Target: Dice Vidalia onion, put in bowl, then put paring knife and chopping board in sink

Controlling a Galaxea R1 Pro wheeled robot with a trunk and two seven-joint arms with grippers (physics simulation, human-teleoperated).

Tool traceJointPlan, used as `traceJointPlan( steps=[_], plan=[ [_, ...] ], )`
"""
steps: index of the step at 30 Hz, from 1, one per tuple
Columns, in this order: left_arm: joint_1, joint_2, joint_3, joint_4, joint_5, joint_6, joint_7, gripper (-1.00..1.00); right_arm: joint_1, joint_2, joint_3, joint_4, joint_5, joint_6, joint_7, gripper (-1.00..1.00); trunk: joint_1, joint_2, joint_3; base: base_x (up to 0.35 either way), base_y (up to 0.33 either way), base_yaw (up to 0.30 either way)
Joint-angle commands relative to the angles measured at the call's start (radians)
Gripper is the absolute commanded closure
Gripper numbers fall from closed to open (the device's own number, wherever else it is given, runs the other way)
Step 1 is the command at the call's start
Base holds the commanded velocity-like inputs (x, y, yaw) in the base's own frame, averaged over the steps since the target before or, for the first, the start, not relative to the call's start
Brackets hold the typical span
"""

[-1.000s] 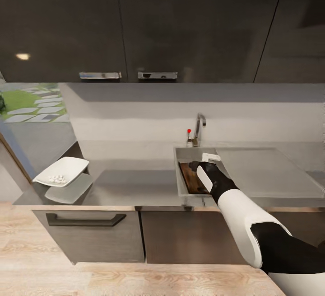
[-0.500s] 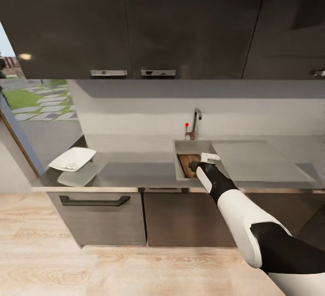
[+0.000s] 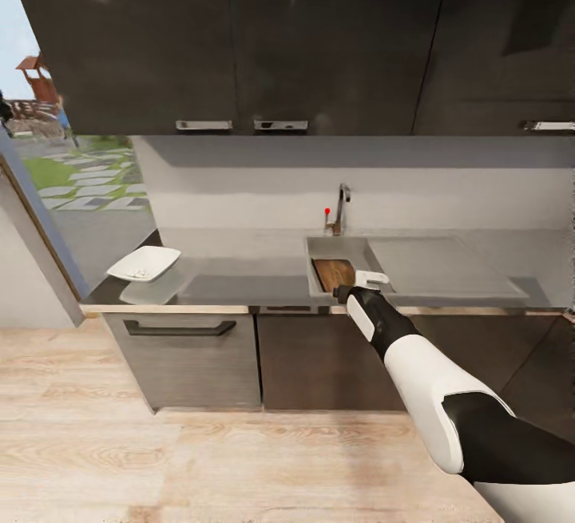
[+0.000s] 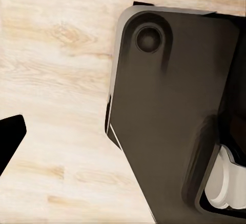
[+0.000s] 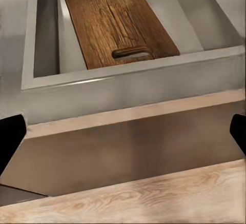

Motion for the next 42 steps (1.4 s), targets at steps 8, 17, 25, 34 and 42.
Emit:
traceJointPlan(
  steps=[8,17,25,34,42],
  plan=[
    [-0.002,0.0,-0.008,0.004,0.006,-0.006,0.001,-1.0,-0.001,-0.001,0.004,0.019,-0.009,-0.032,-0.007,-1.0,0.0,-0.002,-0.002,-0.317,0.0,0.0],
    [-0.002,0.0,-0.007,-0.003,0.005,-0.006,0.001,-1.0,-0.001,-0.003,0.004,0.244,0.024,-0.357,0.051,-1.0,0.0,-0.002,-0.002,-0.214,0.0,0.0],
    [-0.002,0.014,-0.004,-0.07,0.0,-0.006,0.002,-1.0,0.121,0.003,0.004,0.406,0.15,-0.599,0.188,-1.0,0.0,-0.002,-0.002,-0.007,0.0,0.0],
    [-0.002,0.069,-0.001,-0.315,-0.003,-0.005,0.036,-1.0,0.519,-0.035,0.004,0.414,0.163,-0.91,0.215,-1.0,0.0,-0.002,-0.002,0.0,0.0,0.0],
    [-0.002,0.075,-0.001,-0.425,-0.003,-0.006,0.097,-1.0,0.782,-0.096,0.002,0.414,0.162,-1.002,0.327,-1.0,0.0,-0.002,-0.002,0.0,0.0,0.0]
  ],
)
